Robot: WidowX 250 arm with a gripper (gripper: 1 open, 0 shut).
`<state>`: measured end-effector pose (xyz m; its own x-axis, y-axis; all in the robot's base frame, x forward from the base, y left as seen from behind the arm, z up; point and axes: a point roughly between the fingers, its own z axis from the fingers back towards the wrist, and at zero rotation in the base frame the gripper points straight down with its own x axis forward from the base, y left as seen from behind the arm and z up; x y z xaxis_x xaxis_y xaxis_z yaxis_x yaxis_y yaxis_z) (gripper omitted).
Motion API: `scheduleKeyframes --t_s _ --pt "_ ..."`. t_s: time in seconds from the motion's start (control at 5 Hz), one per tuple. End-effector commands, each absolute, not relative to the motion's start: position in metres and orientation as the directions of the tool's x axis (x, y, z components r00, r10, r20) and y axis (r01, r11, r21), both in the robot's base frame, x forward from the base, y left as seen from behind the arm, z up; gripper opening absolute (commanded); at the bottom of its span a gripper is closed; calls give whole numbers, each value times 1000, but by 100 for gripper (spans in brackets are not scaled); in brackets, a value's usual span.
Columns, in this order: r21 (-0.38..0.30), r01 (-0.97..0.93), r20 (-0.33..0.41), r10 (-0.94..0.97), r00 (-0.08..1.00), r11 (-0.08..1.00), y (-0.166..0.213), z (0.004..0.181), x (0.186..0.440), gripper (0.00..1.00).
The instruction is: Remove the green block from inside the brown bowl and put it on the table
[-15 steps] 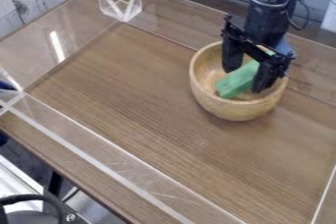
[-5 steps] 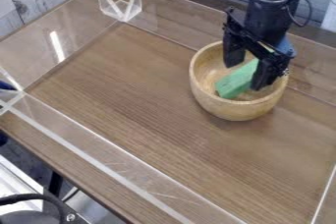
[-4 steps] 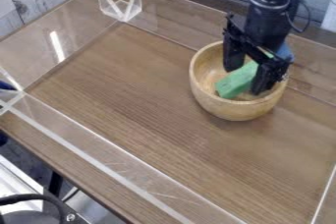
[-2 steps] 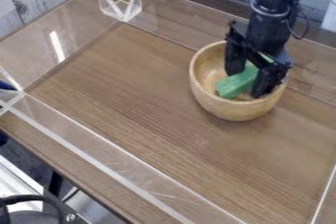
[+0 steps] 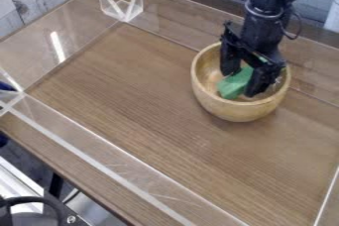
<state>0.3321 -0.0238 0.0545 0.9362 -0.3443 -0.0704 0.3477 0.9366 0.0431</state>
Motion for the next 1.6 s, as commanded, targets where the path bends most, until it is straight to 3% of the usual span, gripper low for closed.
scheduleKeyframes --t_s 0.0,1.4 --pt "60 347 -21 -347 938 936 -21 66 344 0" --pt "49 343 -7 -344 939 938 -20 77 340 0"
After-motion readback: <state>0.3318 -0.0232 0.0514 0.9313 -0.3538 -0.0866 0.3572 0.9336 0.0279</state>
